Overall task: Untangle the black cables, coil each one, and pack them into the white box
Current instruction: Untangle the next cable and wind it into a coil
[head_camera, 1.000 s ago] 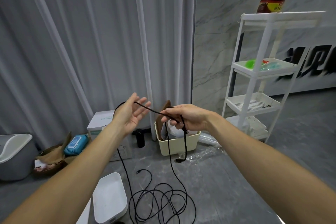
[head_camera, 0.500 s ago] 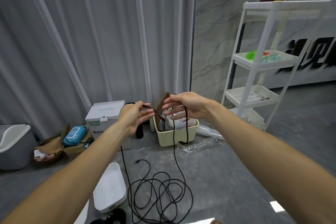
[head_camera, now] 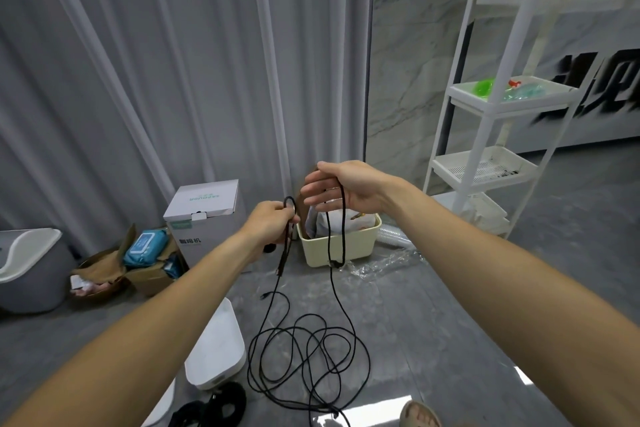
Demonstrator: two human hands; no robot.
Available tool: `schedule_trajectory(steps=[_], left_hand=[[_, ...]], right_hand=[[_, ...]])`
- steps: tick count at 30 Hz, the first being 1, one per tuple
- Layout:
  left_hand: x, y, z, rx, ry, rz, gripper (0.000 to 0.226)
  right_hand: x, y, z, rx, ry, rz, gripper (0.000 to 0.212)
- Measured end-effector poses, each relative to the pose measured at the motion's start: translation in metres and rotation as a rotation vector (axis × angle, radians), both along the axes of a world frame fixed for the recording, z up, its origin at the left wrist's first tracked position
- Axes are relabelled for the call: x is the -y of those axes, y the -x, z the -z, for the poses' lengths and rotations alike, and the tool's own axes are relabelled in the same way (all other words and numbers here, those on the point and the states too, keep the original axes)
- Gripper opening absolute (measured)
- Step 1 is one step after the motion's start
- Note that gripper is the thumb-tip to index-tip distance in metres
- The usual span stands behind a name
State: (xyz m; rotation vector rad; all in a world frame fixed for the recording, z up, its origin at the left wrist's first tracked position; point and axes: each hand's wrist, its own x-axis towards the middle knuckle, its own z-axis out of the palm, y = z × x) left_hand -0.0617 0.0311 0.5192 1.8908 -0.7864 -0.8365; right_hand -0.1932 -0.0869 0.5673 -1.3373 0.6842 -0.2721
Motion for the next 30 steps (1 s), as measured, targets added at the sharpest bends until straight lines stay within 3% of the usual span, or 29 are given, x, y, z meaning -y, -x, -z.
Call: schedule_trajectory(steps=[3,7,17,21,26,30], left_hand=[[0.007,0.000,0.001,0.006,0.005,0.019,0.020],[0.010,-0.001,0.005,0.062,-0.023,0.021,0.032],[-0.001,0.026,0.007,-0.091,-0.037,0.303,0.035],[-0.006,0.032,-0.002,-0.092,-0.015,0.409,0.021],[-0.008,0.027,-0.016,-0.137,0.164,0.360,0.017],[-0.005,0.020,-0.029,-0.223,0.304,0.207,0.021]], right_hand=[[-0.004,-0.004,0.003,0.005,-0.017,-0.008,0.040],[-0.004,-0.005,0.006,0.031,-0.076,0.001,0.040],[-0.008,-0.017,0.004,0.107,-0.189,0.083,0.040],[-0.011,-0.022,0.002,0.104,-0.170,0.114,0.041],[-0.015,-0.019,0.001,0.083,-0.105,0.100,0.048],[-0.027,-0.005,0.004,0.051,-0.077,-0.087,0.062]])
